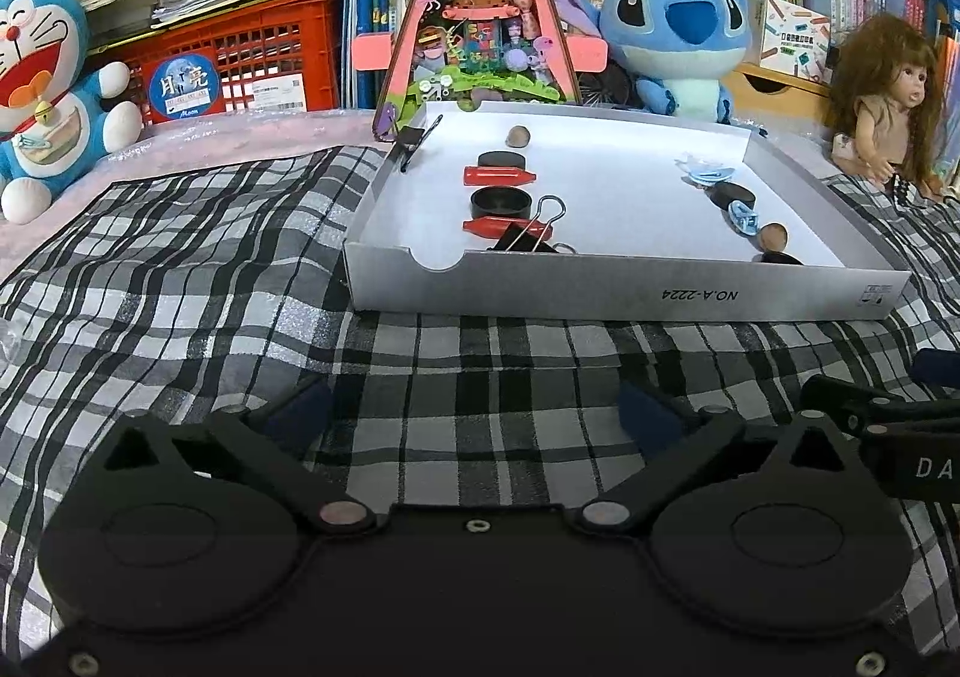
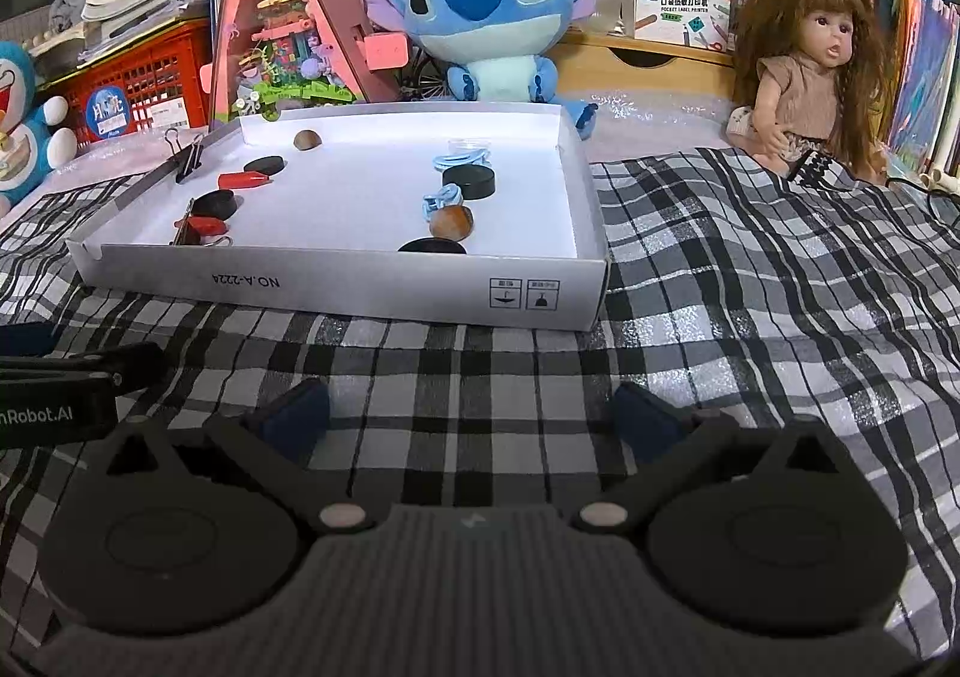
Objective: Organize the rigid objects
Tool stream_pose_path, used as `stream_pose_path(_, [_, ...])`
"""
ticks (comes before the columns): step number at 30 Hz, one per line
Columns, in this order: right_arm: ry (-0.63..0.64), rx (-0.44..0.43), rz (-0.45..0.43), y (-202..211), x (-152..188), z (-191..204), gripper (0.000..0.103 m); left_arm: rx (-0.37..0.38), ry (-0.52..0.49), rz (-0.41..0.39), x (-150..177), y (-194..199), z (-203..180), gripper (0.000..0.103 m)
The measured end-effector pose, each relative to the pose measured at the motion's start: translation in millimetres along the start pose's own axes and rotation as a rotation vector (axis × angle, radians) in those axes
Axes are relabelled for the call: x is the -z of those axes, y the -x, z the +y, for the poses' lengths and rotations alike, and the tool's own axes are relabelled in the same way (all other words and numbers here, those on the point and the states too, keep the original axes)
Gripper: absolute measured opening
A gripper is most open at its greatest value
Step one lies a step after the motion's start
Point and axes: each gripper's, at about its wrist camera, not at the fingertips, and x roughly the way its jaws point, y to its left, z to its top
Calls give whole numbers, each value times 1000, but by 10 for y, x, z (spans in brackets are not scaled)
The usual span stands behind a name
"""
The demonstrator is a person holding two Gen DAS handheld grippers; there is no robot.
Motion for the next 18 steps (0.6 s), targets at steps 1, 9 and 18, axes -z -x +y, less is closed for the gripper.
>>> stream_pose_path(1, [0, 0, 0, 0, 0, 0, 103, 0, 0, 0, 0, 1, -1, 102])
stream_pose_path(9, [-5, -3, -1, -1, -1, -15, 103, 1, 1, 0, 1, 0, -1, 103])
stream_pose_path(18, [-6, -3, -1, -3, 0, -18, 103, 0, 0, 0, 2, -2, -4, 103])
